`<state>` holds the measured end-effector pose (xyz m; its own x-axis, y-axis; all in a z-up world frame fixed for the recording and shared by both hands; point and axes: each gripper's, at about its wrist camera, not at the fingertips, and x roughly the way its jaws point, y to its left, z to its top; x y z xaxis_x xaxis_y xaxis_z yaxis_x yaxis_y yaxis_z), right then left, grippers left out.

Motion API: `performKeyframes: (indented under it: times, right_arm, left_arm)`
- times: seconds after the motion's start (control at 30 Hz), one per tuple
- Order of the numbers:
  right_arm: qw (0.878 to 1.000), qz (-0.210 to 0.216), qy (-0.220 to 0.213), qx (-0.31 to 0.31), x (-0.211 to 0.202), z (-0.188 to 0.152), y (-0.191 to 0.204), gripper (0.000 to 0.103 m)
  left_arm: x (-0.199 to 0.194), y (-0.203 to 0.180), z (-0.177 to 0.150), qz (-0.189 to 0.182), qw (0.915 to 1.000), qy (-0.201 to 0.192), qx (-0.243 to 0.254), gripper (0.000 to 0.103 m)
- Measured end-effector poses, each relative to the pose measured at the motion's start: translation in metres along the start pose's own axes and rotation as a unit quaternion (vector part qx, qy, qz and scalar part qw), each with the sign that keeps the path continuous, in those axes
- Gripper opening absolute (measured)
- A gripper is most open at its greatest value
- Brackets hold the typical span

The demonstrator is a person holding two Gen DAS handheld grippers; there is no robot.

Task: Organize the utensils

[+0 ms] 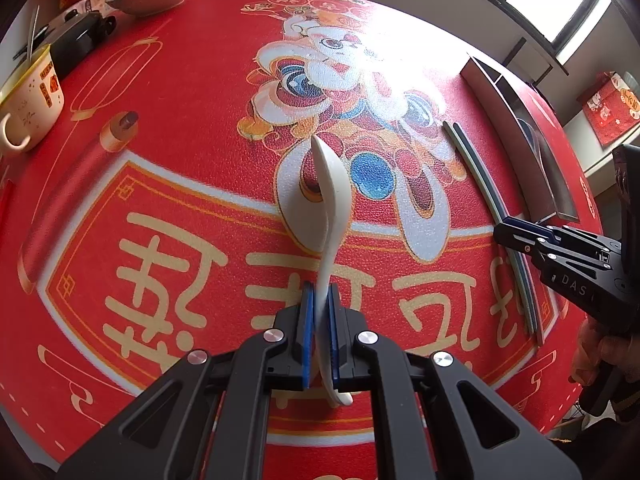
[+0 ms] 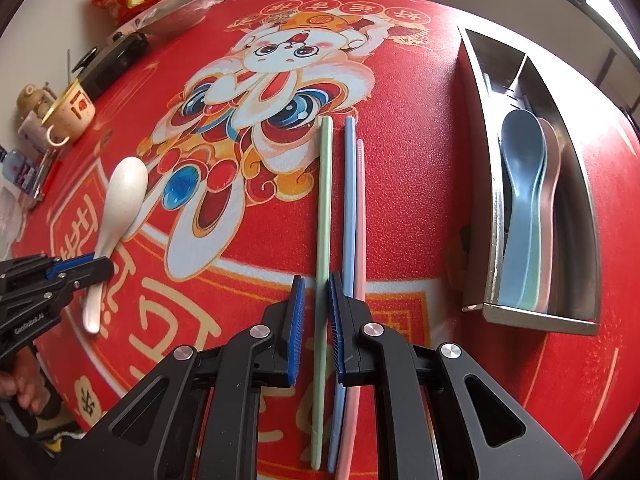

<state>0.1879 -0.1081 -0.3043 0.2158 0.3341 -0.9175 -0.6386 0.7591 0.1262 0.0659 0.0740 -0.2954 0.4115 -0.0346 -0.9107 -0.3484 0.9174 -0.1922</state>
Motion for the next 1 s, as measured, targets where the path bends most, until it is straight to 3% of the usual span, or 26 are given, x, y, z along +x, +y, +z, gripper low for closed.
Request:
performKeyframes:
  times: [0.5,0.53,0.77,1.0]
  right_arm:
    - [1.000,0.008,-0.007,-0.017,-0.003,-0.007,-0.001,0.012]
    - [1.000,0.006,-0.006,-0.019,-0.003,-0.007,-0.001,0.009]
    - [0.999,0.037,-0.003,0.012,-0.006,-0.005,-0.008,0.006]
    - [0.996,0.071,-0.029,0.044,-0.024,-0.002,-0.017,0.006]
  left_arm:
    - [0.000,0.000,0.000,-0.001,1.0000,0.000,-0.002,0.007]
    - [0.000,0.000,0.000,0.000,1.0000,0.000,-0.001,0.007]
    - [0.000,0.001,0.001,-0.001,1.0000,0.000,-0.002,0.007]
    - [-0.003,0.006,0.003,-0.015,0.9997,-0.002,-0.020,0.006]
